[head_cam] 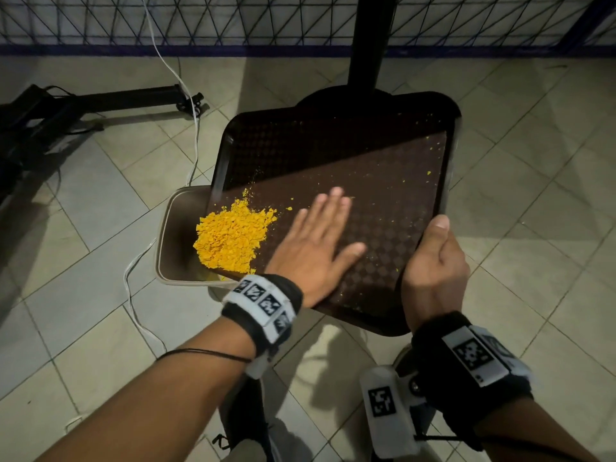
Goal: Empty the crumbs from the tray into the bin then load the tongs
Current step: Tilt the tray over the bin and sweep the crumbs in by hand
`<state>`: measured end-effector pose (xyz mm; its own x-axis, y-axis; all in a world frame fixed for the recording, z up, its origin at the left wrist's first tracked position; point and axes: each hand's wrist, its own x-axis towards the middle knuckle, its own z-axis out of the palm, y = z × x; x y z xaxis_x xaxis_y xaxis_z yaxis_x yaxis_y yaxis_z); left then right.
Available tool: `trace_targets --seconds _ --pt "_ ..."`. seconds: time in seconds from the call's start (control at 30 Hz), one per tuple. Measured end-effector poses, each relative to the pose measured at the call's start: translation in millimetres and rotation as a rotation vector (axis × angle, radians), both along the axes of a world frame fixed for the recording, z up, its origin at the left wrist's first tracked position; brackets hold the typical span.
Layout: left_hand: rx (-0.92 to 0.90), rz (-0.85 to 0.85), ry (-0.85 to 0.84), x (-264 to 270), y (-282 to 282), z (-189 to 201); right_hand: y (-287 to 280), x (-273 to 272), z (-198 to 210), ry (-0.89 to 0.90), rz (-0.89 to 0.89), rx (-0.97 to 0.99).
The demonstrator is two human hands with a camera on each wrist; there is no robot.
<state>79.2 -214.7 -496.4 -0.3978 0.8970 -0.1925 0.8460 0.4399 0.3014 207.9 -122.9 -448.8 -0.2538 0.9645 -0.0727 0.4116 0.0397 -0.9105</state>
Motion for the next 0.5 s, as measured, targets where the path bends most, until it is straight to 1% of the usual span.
trace_targets --seconds 0.07,0.1,0.13,0.27,0.3,0.37,0.5 --pt "-0.066 0.125 -0.026 -18.5 -17.8 -5.2 -0.4 1.8 2.4 -0.022 0.019 -0.008" --pt "-0.072 0.142 -0.024 -22.2 -22.3 -3.3 -0.4 2.0 3.8 -0.026 0.022 -0.015" --pt "-0.056 0.111 -0.007 -20.8 -21.5 0.5 -0.4 1.5 5.5 -0.028 0.024 -0.024" --pt "0.104 -0.244 0.109 17.1 16.1 21.9 -2.7 -1.3 9.1 -0.035 0.025 -0.059" --pt "0.124 -0.296 0.131 25.3 28.6 24.7 -3.4 -1.5 9.4 -0.031 0.023 -0.068" --pt "0.143 -0.322 0.138 27.4 51.9 29.2 -3.9 -1.0 9.2 -0.028 0.014 -0.072" --pt "0.198 -0.289 0.164 5.3 85.3 39.4 -3.3 -0.1 5.9 -0.026 -0.012 -0.024"
